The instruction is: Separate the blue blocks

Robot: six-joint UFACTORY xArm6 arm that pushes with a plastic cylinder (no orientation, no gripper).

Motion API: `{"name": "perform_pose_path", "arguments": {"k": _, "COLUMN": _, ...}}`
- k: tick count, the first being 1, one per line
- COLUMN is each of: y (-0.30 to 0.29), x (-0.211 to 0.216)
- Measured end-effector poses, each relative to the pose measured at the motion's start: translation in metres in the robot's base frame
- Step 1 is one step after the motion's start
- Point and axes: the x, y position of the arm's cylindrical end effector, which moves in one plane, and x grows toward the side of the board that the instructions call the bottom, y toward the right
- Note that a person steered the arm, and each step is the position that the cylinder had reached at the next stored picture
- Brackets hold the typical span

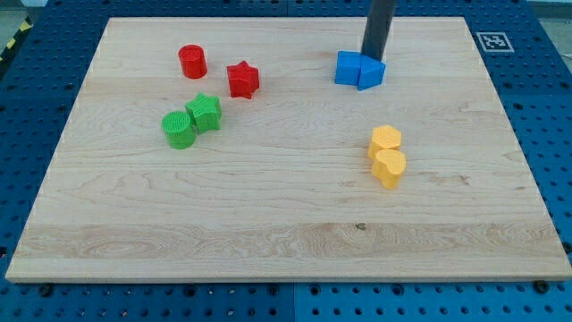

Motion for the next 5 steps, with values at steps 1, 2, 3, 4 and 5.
{"name": "perform_pose_path", "arguments": {"k": 1, "y": -0.006, "x": 0.000}}
{"name": "perform_pose_path", "arguments": {"k": 2, "y": -0.011, "x": 0.000}}
{"name": "perform_pose_path", "arguments": {"k": 3, "y": -0.023, "x": 0.000}}
{"name": "perform_pose_path", "arguments": {"k": 4, "y": -0.032, "x": 0.003}}
{"name": "perform_pose_path", "arguments": {"k": 5, "y": -0.036, "x": 0.014}}
